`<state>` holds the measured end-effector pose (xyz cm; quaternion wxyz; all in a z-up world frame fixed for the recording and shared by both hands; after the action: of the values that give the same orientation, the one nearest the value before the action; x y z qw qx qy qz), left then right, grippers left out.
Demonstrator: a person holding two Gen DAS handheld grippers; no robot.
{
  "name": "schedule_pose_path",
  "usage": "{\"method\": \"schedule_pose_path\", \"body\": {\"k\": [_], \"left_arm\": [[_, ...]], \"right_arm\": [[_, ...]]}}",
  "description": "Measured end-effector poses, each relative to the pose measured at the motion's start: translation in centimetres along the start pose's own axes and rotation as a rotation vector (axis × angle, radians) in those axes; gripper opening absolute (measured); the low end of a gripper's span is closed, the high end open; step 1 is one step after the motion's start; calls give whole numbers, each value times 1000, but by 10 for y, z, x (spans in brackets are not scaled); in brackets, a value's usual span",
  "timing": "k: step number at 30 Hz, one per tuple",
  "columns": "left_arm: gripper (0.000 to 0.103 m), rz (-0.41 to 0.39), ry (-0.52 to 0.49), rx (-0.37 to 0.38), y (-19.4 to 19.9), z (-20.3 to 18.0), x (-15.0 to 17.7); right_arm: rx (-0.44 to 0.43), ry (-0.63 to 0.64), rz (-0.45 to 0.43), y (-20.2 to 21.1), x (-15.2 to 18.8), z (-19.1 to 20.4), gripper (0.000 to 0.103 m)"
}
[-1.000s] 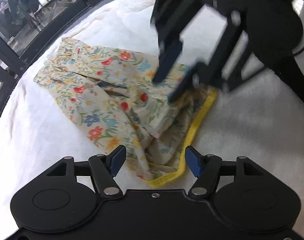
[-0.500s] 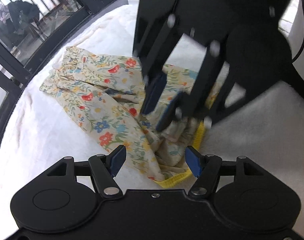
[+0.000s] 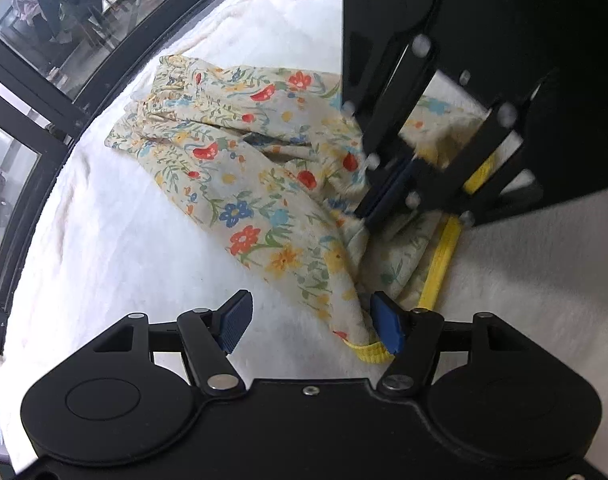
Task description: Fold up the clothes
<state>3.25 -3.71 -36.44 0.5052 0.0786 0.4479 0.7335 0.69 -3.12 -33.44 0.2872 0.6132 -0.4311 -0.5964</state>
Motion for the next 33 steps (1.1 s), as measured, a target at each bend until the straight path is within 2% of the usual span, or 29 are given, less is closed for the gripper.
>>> {"method": "schedule_pose_path", "body": {"k": [5,10,11,13,15,19,21,22,26,27,29,31,33], "left_arm": [[64,30,7,0,-2,-1,2],[64,24,-18,-5,1,-2,3],[64,21,-25,-6,1,-2,4],[64,17,-43,-12,1,-4,5],[64,16,-48,-14,0,-5,5],[64,12,-46,-9,0,-3,5],[64,4,-56,-8,2,-2,5],[64,-4,-76,-14,4,-2,3],[66,-50,-100,0,13,3,-11],[68,-55,-97,10,14,4,-14],[72,-59,-83,25,14,5,-18],[73,-60,-69,38,14,6,-21],[73,-68,-54,43,14,6,-21]], "right_arm": [[16,11,42,2,9,6,2],[27,35,58,5,10,12,4],[22,34,51,9,7,11,7],[18,19,2,19,-2,9,26],[28,15,-42,21,-6,5,26],[6,27,26,0,1,10,26],[18,63,28,7,3,13,26],[36,78,2,20,3,11,26],[67,-114,-75,42,2,-22,27],[68,-131,-71,40,4,-26,27],[63,-113,6,20,13,-29,27],[57,-50,71,7,21,-24,27],[57,-22,62,13,23,-24,27]]}}
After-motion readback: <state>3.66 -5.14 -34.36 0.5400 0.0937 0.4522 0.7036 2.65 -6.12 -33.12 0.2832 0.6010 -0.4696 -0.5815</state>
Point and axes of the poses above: each gripper's, at about its wrist camera, not at the fingertips, and y roughly against the way its jaws point, z to its left, x to its underside, the point moved 3 cm from there along -y, roughly the way its jaws point, and after that the axes turned 14 degrees about -x, right-handed, at the moved point
